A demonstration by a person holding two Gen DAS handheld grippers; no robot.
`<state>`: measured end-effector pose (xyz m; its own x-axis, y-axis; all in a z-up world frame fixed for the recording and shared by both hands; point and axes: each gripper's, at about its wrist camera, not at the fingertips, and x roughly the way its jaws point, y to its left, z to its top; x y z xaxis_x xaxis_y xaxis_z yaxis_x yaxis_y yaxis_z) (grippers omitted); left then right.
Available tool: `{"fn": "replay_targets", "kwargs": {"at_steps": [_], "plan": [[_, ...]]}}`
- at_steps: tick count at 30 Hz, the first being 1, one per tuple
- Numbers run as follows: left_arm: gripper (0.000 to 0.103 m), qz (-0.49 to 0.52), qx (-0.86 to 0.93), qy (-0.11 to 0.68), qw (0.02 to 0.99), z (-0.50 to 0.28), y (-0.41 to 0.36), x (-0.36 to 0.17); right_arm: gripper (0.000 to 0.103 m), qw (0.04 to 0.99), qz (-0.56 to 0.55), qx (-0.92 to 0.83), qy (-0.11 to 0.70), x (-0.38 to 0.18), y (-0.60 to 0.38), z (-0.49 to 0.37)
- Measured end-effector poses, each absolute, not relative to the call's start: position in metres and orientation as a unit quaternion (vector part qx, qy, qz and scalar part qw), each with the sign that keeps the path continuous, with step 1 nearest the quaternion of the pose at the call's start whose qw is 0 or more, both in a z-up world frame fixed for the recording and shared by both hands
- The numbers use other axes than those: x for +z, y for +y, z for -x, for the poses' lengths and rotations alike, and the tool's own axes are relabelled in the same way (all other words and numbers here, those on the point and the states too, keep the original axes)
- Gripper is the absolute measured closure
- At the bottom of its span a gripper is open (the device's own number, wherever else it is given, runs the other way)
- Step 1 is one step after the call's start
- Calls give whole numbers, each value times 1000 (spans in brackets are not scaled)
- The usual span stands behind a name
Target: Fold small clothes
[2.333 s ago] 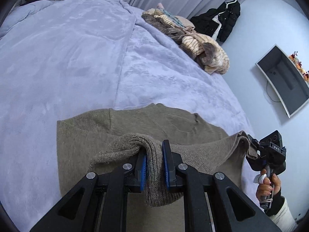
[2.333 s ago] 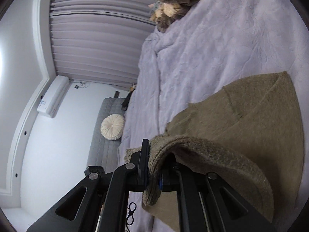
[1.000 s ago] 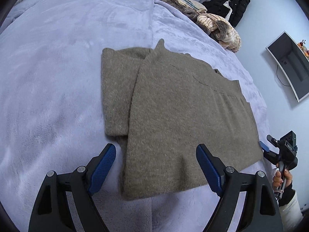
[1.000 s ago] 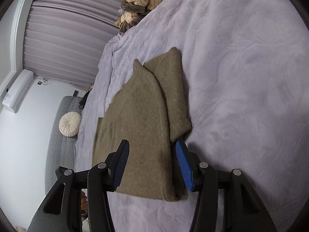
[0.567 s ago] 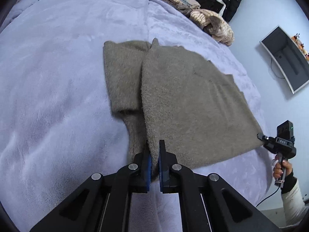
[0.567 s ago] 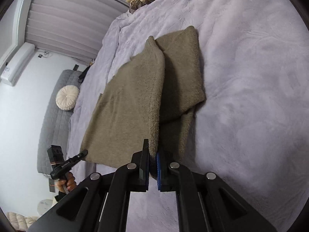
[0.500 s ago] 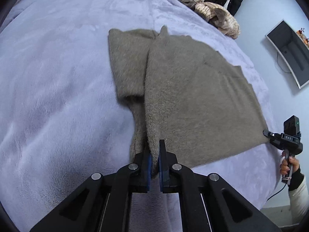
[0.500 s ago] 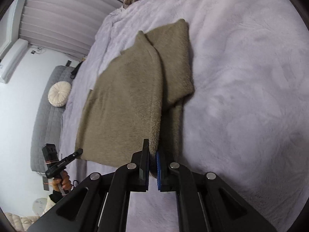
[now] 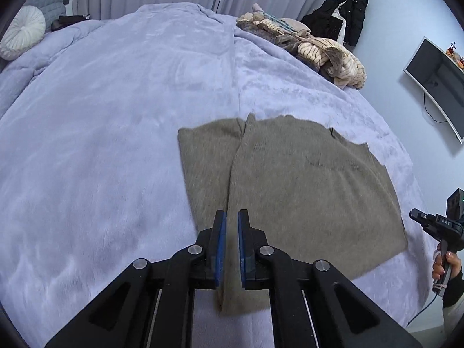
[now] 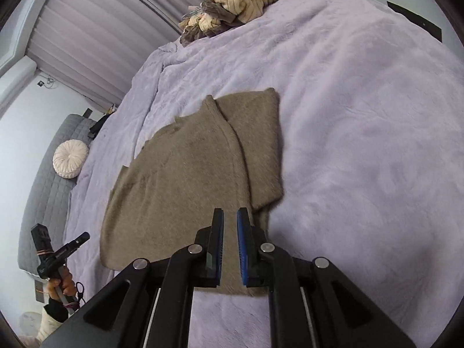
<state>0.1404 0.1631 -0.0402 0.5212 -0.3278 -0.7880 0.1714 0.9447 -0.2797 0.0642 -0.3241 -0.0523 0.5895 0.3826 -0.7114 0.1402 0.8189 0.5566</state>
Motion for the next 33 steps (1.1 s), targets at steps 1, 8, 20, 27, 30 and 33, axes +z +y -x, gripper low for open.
{"fn": "replay_targets", "kwargs": {"at_steps": [1, 8, 20, 27, 30, 33], "plan": [[95, 77, -136, 463, 872, -154, 153, -38, 77, 842, -293, 71, 447, -51, -319, -75], [17, 13, -122, 429, 895, -201, 98, -37, 55, 841, -279, 70, 459, -59, -291, -143], [74, 35, -72, 508, 857, -252, 110, -108, 100, 848, -184, 45, 495, -86, -267, -181], [73, 51, -56, 495, 865, -232, 126, -91, 103, 847, -237, 19, 476, -86, -297, -167], [73, 41, -42, 489, 870, -217, 135, -79, 99, 849, -242, 20, 469, -77, -299, -152], [73, 42, -47, 486, 872, -196, 143, -69, 99, 853, -246, 32, 459, -66, -295, -132]]}}
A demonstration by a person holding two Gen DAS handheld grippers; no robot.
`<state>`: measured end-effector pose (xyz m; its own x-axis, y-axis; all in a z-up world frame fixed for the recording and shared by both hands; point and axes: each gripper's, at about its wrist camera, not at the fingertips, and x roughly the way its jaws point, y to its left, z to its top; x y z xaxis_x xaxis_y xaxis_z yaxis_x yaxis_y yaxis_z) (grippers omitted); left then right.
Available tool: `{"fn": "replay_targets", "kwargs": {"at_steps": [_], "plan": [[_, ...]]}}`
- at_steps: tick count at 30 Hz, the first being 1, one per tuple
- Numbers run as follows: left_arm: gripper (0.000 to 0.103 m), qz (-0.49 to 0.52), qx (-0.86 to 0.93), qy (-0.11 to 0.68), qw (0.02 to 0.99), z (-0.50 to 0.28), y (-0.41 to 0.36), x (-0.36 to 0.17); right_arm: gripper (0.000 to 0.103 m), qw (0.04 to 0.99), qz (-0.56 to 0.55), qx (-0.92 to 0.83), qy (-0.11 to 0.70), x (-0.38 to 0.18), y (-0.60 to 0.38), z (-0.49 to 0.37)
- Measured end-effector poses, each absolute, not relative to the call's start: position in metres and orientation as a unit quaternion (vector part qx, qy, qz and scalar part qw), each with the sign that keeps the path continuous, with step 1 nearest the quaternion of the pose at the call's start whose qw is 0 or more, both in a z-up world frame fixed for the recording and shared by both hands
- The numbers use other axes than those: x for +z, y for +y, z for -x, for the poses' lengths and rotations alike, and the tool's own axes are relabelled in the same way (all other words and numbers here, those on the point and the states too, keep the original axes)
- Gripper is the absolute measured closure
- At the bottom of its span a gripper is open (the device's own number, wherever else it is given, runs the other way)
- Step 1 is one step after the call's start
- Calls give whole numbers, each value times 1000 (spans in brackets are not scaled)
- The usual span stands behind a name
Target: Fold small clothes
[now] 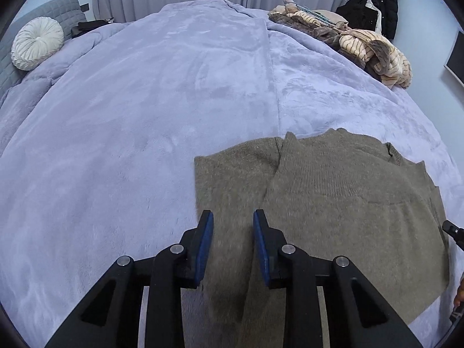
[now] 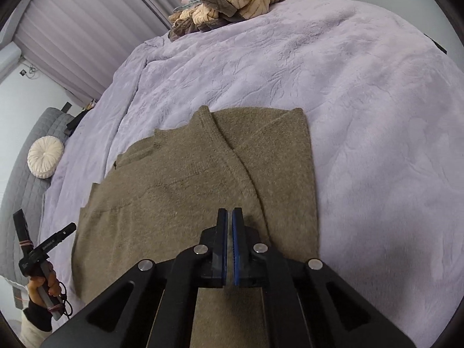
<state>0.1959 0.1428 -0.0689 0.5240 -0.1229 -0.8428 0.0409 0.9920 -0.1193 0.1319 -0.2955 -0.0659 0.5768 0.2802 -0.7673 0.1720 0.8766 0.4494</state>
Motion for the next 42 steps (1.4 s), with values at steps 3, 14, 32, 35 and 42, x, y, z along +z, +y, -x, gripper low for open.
{"fn": "replay_targets", "kwargs": {"at_steps": [3, 14, 32, 35, 42], "plan": [[73, 46, -66, 481, 873, -167, 144, -62, 99, 853, -250, 57, 455, -59, -280, -111], [45, 46, -52, 523, 850, -104, 141, -105, 99, 829, -250, 89, 492, -81, -229, -65], [44, 72, -45, 518, 851, -55, 148, -99, 97, 822, -297, 68, 482, -84, -220, 1], [44, 65, -44, 516, 853, -47, 147, -97, 90, 821, -296, 71, 483, -83, -214, 10], [44, 55, -52, 517, 853, -32, 143, -97, 59, 824, -289, 75, 482, -79, -199, 21]]}}
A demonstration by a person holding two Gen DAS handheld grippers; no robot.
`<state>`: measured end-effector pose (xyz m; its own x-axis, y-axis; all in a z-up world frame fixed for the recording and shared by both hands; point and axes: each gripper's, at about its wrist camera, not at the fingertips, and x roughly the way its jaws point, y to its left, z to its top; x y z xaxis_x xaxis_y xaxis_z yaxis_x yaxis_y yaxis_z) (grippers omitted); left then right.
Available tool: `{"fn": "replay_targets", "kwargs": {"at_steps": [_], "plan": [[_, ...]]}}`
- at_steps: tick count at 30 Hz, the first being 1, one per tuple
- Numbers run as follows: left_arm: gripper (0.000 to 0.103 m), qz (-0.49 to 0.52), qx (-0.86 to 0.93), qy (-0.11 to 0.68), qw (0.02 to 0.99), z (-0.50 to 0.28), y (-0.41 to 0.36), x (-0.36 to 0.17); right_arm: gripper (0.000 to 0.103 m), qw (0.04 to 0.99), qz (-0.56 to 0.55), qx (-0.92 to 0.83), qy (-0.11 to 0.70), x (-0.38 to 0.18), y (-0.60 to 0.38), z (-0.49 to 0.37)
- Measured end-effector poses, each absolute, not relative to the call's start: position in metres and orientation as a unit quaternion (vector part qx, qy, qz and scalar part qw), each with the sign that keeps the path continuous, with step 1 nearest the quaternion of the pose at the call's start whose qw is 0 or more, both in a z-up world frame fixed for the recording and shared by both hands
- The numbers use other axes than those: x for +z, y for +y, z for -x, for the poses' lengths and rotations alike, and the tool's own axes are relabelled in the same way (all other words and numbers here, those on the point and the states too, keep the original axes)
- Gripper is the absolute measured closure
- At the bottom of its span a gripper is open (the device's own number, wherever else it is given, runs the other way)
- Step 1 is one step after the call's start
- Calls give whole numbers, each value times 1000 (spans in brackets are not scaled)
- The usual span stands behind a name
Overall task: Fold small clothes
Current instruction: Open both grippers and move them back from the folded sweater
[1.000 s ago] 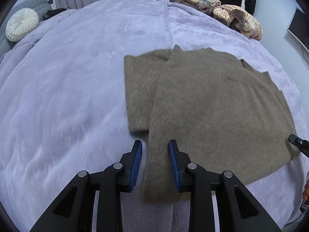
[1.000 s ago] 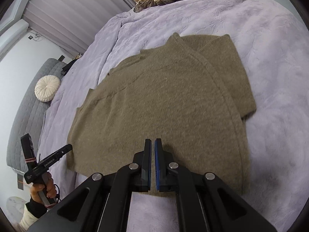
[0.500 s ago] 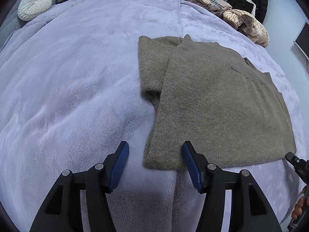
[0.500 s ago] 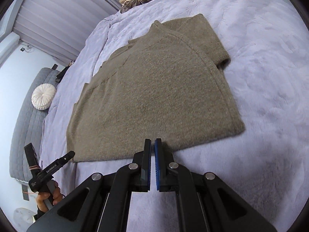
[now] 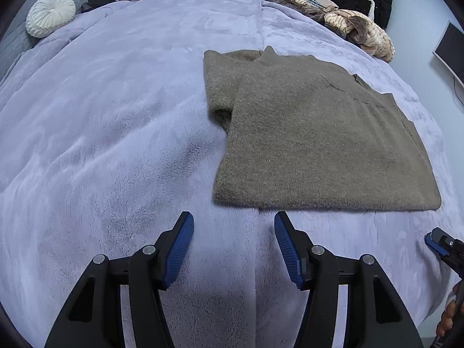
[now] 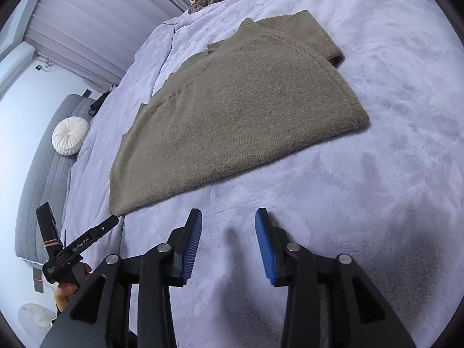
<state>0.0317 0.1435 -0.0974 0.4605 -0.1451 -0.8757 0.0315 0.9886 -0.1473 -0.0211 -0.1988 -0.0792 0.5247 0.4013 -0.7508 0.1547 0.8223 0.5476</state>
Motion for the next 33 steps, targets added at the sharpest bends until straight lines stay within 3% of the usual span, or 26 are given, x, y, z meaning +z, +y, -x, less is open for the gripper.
{"fn": "replay_targets", "kwargs": {"at_steps": [3, 5, 6, 13, 19, 33], "plan": [[41, 52, -53, 520, 851, -27, 143, -98, 55, 824, -287, 78, 481, -78, -193, 24], [7, 54, -51, 518, 852, -24, 144, -96, 52, 824, -286, 81, 482, -77, -190, 26], [5, 55, -49, 510, 857, -21, 144, -94, 52, 824, -285, 82, 482, -76, -188, 27], [5, 48, -44, 500, 864, -17, 147, -90, 46, 822, -279, 91, 488, -77, -175, 29], [1, 35, -46, 497, 866, -17, 145, -91, 22, 821, -279, 90, 490, -74, -168, 27], [1, 88, -84, 519, 846, -22, 156, -98, 22, 806, -274, 128, 509, -78, -125, 1]]}}
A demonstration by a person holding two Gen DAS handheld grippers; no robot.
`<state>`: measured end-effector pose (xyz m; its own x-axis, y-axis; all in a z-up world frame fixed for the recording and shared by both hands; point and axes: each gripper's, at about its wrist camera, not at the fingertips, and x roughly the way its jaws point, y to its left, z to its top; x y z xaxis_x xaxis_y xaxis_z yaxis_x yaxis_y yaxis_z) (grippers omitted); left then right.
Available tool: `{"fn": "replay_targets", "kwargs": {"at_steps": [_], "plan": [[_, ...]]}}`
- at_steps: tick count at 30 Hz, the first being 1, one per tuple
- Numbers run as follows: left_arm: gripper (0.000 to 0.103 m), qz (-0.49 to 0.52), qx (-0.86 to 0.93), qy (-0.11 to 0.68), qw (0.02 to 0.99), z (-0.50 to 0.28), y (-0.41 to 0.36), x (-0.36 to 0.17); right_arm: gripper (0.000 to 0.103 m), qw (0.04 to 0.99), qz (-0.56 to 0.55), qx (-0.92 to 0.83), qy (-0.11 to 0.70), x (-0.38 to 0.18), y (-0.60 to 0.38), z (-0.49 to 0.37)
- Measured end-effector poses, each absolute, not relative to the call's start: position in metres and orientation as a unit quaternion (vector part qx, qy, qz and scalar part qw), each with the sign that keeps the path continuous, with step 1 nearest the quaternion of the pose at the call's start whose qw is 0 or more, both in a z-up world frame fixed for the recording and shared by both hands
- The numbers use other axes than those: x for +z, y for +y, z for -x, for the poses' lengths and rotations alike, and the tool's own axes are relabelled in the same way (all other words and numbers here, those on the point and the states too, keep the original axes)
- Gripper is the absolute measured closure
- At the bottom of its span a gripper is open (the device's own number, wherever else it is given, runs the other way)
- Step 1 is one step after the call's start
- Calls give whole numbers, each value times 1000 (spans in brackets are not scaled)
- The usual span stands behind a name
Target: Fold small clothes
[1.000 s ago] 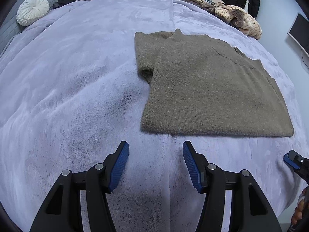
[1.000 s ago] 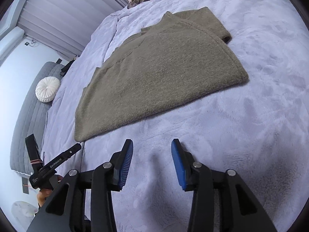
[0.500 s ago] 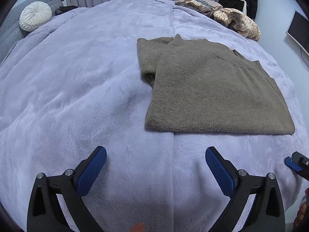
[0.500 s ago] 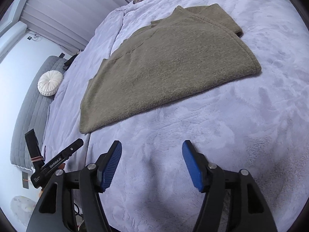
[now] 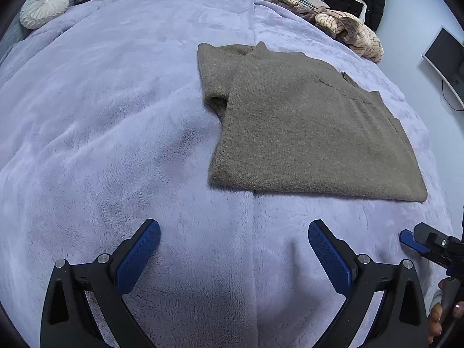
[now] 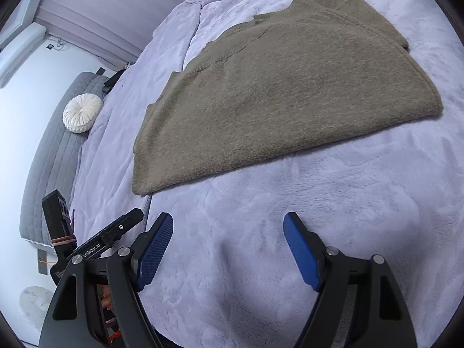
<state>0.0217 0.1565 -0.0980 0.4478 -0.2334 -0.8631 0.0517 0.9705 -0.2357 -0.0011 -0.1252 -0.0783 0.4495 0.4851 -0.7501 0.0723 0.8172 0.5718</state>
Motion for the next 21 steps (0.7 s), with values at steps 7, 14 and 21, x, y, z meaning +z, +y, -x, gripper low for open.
{"fn": "replay_targets", "kwargs": {"at_steps": [7, 14, 21], "plan": [[1, 109, -67, 520, 845, -33, 172, -94, 22, 785, -295, 171, 517, -83, -96, -23], [1, 115, -63, 522, 843, -41, 178, -95, 22, 761, -319, 201, 528, -95, -66, -48], [1, 126, -64, 522, 841, -48, 185, -99, 22, 734, -365, 206, 535, -111, -55, -70]]}}
